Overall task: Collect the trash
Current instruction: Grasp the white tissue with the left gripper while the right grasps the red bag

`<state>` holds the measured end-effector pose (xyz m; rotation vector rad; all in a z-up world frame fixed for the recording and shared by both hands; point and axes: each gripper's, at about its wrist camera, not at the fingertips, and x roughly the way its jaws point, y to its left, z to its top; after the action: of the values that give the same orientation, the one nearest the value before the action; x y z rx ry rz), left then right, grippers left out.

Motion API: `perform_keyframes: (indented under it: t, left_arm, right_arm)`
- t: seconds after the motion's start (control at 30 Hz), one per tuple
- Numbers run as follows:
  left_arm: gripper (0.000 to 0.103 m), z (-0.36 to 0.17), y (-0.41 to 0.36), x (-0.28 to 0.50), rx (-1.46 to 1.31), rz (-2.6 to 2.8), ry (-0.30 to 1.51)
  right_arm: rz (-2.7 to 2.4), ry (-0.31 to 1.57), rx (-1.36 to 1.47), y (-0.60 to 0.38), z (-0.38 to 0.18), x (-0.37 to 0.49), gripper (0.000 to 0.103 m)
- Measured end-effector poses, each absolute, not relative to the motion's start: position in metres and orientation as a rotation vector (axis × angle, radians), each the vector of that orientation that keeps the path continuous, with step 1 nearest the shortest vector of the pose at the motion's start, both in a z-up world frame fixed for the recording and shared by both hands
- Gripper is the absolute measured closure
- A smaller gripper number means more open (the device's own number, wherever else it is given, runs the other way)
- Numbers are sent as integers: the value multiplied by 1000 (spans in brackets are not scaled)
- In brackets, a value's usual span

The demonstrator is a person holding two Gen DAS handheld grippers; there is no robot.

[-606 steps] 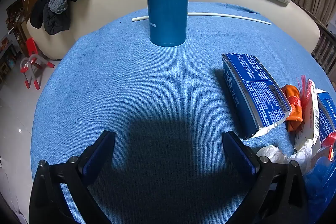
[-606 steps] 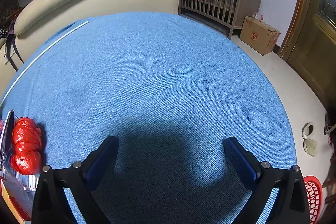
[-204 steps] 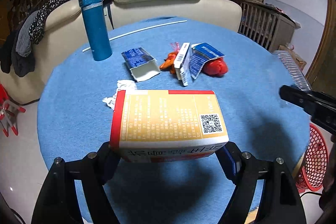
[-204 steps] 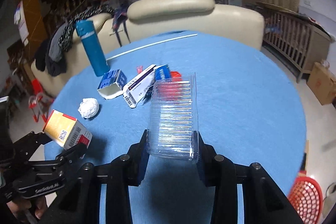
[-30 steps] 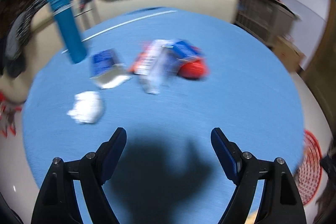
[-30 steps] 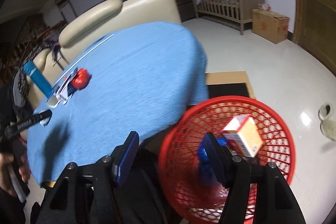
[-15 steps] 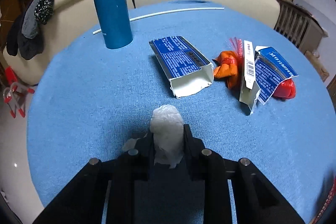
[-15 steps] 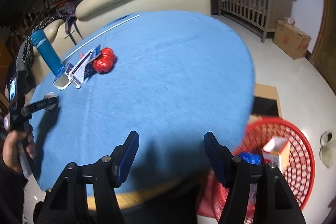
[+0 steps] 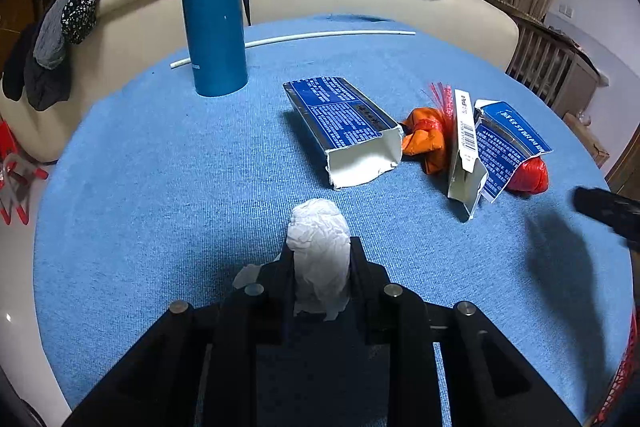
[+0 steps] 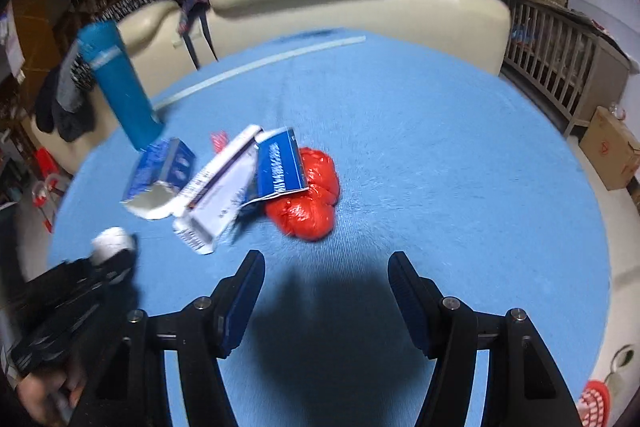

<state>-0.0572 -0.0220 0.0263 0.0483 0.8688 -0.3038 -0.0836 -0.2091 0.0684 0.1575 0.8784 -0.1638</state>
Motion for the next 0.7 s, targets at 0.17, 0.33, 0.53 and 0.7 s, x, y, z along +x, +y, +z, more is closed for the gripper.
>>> perform_keyframes:
  t: [0.17, 0.33, 0.53, 0.7]
  left_arm:
    - [78, 27, -22, -55, 55, -301, 870]
    - [78, 29, -25, -57, 65, -296, 871]
    - [78, 30, -28, -58, 79, -287, 871]
    - [78, 31, -31, -60, 92, -280, 870]
  right_arm:
    - [-144, 914, 113, -204, 53, -53, 35]
    - [-135, 905, 94, -198, 49, -23, 35]
    - [-132, 916, 123, -199, 41, -11, 55]
    - [-145, 926, 114, -200, 40, -40, 55]
